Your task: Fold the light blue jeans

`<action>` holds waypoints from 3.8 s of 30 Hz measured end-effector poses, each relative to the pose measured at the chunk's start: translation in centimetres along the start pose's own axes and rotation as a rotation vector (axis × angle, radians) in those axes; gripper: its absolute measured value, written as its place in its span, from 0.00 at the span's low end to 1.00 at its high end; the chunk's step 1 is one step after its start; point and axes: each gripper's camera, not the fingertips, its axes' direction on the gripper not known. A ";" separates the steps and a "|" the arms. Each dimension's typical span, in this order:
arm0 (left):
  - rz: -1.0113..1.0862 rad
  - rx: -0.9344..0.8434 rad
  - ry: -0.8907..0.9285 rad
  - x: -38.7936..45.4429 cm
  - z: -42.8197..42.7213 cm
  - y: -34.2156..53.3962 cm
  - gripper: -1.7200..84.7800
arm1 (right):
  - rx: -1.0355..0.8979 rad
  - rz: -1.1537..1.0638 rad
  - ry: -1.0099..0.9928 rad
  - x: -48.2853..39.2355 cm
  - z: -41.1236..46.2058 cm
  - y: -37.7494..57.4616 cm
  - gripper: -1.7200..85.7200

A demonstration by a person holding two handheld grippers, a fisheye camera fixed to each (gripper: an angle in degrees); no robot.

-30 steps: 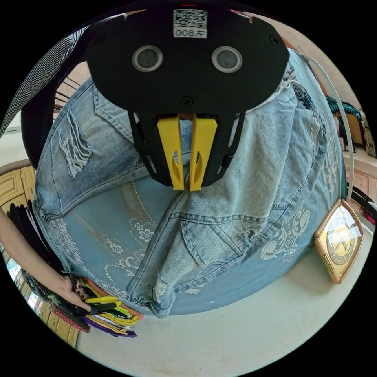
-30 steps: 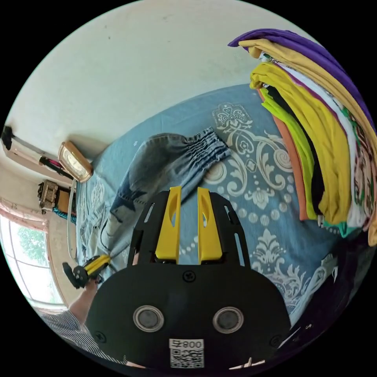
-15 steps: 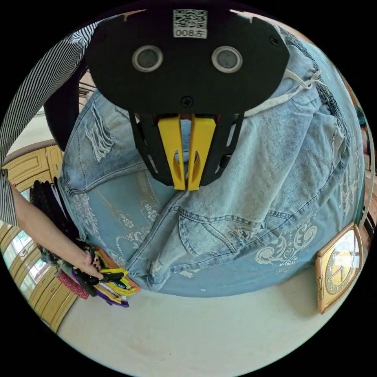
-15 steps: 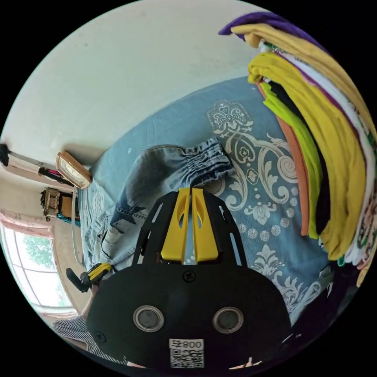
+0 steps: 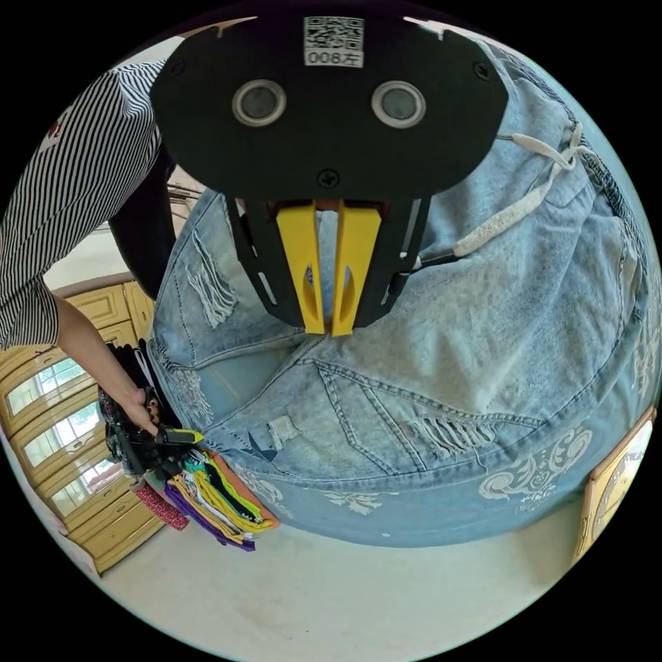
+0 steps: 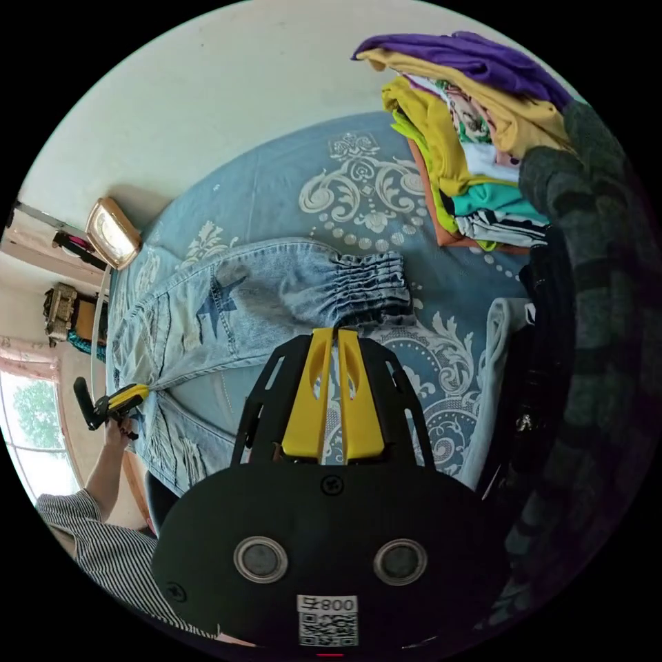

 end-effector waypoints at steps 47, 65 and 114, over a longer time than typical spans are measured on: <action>-0.673 0.170 -0.620 -29.6 -15.9 8.3 0.06 | -0.033 -0.504 0.432 -29.3 -11.9 -18.8 0.05; -0.345 0.078 -0.534 -24.2 -8.2 6.5 0.03 | -0.125 -0.614 0.385 -30.8 -14.5 -15.8 0.03; -0.857 0.225 -0.387 -16.9 -15.6 48.0 0.03 | -0.227 -0.843 -0.221 -47.3 -21.6 12.9 0.04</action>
